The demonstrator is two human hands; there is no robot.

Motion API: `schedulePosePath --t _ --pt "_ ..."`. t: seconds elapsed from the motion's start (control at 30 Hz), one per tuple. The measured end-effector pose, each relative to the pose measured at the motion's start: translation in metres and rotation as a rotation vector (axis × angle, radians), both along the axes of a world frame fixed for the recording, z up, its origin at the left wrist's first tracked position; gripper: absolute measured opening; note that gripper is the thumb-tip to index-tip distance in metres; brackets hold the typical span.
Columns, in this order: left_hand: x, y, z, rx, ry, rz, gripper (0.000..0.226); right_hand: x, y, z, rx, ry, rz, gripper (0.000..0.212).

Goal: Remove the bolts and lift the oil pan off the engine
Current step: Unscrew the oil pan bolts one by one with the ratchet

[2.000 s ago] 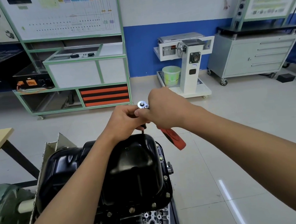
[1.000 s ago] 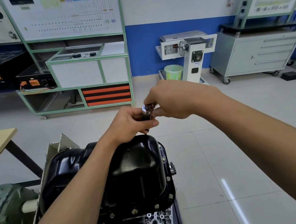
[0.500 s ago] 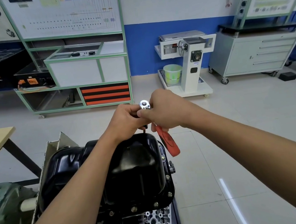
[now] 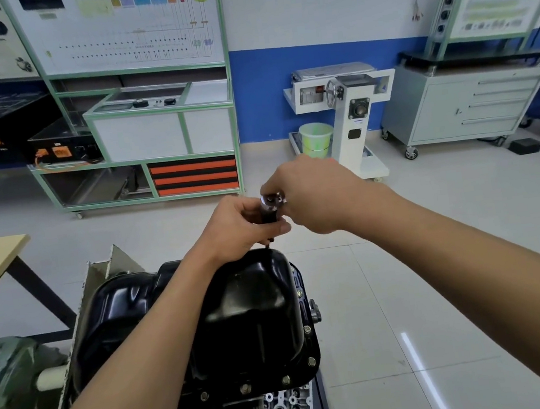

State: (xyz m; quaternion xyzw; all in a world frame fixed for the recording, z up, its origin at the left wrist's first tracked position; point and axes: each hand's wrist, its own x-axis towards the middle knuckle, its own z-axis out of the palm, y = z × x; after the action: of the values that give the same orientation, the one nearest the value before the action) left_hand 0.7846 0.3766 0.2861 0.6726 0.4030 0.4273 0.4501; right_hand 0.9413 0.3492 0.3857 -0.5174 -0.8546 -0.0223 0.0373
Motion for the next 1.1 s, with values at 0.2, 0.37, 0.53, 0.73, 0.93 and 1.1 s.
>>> schedulePosePath --t 0.2,0.37,0.53,0.73,0.93,1.1 --pt "0.000 -0.001 0.003 0.017 0.032 -0.051 0.020 0.006 0.011 0.005 -0.158 0.072 0.249 0.046" --pt "-0.001 -0.003 0.005 -0.052 -0.040 -0.119 0.021 0.012 0.014 0.009 -0.265 0.141 0.266 0.054" --pt "-0.001 -0.002 0.005 -0.079 -0.069 -0.060 0.020 0.008 0.008 0.012 -0.198 0.033 0.154 0.034" --pt "-0.001 -0.003 0.004 -0.024 -0.062 -0.057 0.021 0.003 0.000 0.014 -0.211 -0.017 -0.001 0.029" --pt "-0.002 0.001 0.001 -0.005 -0.045 0.018 0.017 -0.010 -0.004 -0.007 -0.110 0.232 -0.200 0.041" --pt "-0.002 0.003 -0.002 0.004 -0.056 0.028 0.018 -0.015 -0.005 -0.007 -0.090 0.260 -0.245 0.036"
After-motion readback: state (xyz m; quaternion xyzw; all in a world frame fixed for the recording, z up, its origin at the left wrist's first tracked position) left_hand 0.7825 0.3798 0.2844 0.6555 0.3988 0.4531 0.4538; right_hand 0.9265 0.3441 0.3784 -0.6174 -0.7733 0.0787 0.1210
